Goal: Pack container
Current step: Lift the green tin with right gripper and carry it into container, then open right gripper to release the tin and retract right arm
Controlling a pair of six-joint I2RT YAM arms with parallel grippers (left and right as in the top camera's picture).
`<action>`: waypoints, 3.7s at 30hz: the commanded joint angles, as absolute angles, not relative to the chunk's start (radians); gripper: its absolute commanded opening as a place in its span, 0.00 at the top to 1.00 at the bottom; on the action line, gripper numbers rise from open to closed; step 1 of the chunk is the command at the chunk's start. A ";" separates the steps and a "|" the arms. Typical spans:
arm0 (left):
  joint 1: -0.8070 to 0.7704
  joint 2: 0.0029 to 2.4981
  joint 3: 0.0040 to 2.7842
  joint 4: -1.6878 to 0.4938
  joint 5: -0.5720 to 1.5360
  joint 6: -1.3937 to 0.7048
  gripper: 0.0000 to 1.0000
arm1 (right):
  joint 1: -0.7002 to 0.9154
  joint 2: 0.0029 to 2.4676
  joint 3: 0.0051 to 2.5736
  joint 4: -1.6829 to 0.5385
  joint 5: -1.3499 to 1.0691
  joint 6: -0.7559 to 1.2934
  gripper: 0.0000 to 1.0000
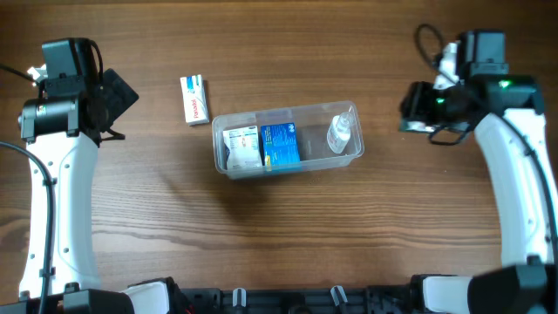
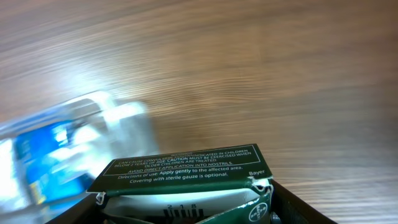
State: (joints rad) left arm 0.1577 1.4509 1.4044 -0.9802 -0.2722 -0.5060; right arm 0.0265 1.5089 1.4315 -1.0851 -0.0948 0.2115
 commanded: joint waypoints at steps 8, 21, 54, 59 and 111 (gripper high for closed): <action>0.162 1.446 1.412 -0.977 -0.281 -0.502 0.00 | 0.429 1.493 1.454 -0.989 -0.089 0.371 0.38; 0.162 1.446 1.412 -0.979 -0.281 -0.502 0.00 | 0.617 1.726 1.452 -0.859 0.022 0.394 0.38; 0.162 1.446 1.412 -0.981 -0.282 -0.502 0.00 | 0.616 1.949 1.451 -0.857 0.228 0.422 0.38; 0.162 1.446 1.412 -0.981 -0.281 -0.502 0.00 | 0.615 1.949 1.451 -0.868 0.229 0.422 0.34; 0.162 1.446 1.412 -0.981 -0.282 -0.502 0.00 | 0.284 1.892 1.630 -0.756 0.023 0.393 0.96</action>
State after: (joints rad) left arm 0.1577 1.4509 1.4044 -0.9810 -0.2722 -0.5060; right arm 0.3023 1.8339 1.6085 -0.7605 0.1001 0.3958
